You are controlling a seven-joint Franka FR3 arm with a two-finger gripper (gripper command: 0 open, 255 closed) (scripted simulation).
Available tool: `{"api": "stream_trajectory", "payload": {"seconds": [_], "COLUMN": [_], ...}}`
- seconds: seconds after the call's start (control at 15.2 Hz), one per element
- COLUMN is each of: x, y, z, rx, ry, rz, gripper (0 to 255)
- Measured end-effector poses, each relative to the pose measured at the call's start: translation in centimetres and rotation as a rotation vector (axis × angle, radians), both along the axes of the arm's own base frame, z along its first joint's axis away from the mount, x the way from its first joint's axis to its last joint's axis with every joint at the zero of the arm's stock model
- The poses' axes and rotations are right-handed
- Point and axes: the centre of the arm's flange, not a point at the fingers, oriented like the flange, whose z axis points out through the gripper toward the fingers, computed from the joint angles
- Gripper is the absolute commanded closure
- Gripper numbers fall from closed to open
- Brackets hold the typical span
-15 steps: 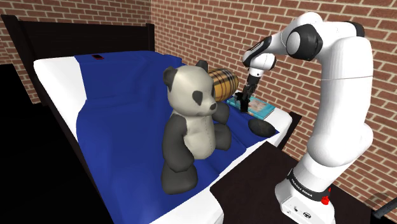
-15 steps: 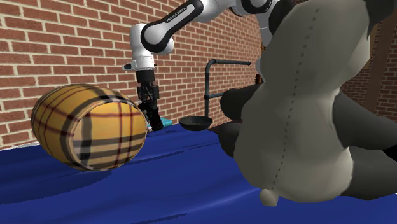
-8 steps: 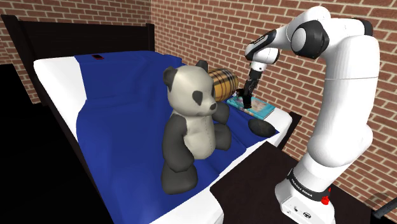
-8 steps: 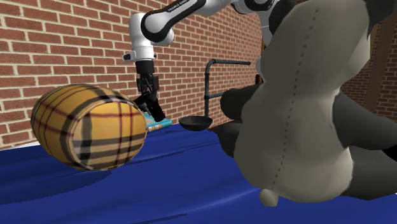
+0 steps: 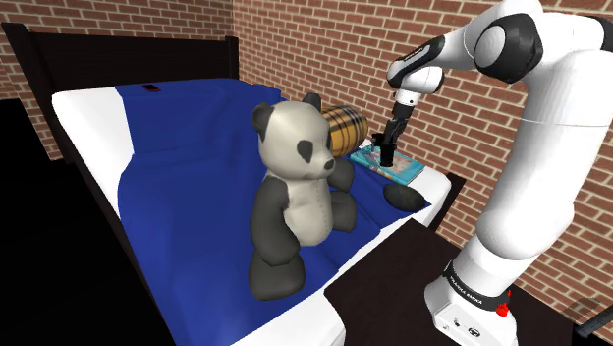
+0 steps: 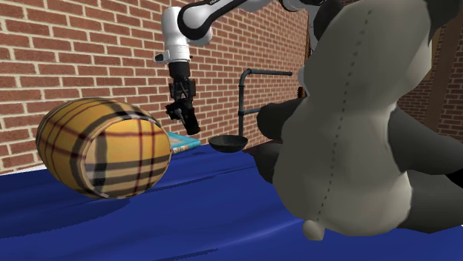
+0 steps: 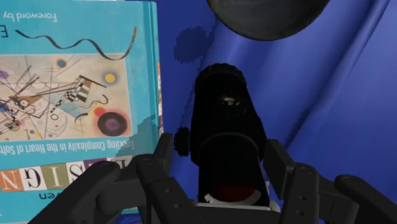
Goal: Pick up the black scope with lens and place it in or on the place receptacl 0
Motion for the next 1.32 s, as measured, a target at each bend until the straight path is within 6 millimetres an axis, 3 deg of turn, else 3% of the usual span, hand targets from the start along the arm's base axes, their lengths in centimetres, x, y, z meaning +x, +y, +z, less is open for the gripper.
{"api": "stream_trajectory", "payload": {"seconds": [0.79, 1.32], "x": [-14.2, -14.7], "y": [5.6, 5.9], "z": [1.9, -1.9], "rx": [0.002, 0.001], "ry": [0.000, 0.000], "rz": [-0.001, 0.001], "gripper": [255, 255]}}
